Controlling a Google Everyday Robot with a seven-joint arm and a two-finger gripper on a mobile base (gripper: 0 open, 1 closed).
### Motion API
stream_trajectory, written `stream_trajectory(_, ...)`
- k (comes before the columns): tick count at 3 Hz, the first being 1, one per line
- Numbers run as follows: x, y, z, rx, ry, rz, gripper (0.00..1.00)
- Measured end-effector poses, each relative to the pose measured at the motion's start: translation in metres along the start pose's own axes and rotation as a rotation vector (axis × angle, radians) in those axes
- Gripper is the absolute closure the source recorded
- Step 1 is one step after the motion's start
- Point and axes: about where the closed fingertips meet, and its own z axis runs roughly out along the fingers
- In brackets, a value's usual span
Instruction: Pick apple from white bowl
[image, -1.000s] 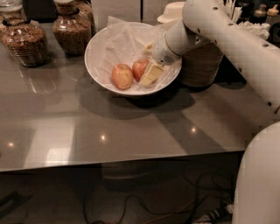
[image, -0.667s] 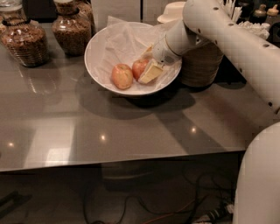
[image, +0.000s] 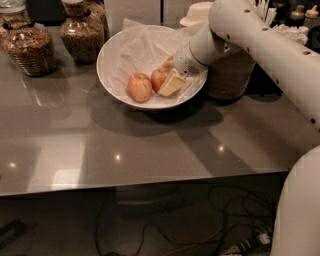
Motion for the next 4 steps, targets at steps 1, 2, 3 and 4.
stream_trajectory(1,-0.009,-0.002,-0.010,0.024,-0.017,-0.012,1.00)
stream_trajectory(2,-0.038,-0.015,-0.038,0.091,-0.053,-0.066,1.00)
stream_trajectory(3,-0.064,-0.021,-0.073,0.148,-0.097,-0.106,1.00)
stream_trajectory(4,-0.064,-0.001,-0.088,0.155,-0.218,-0.070,1.00)
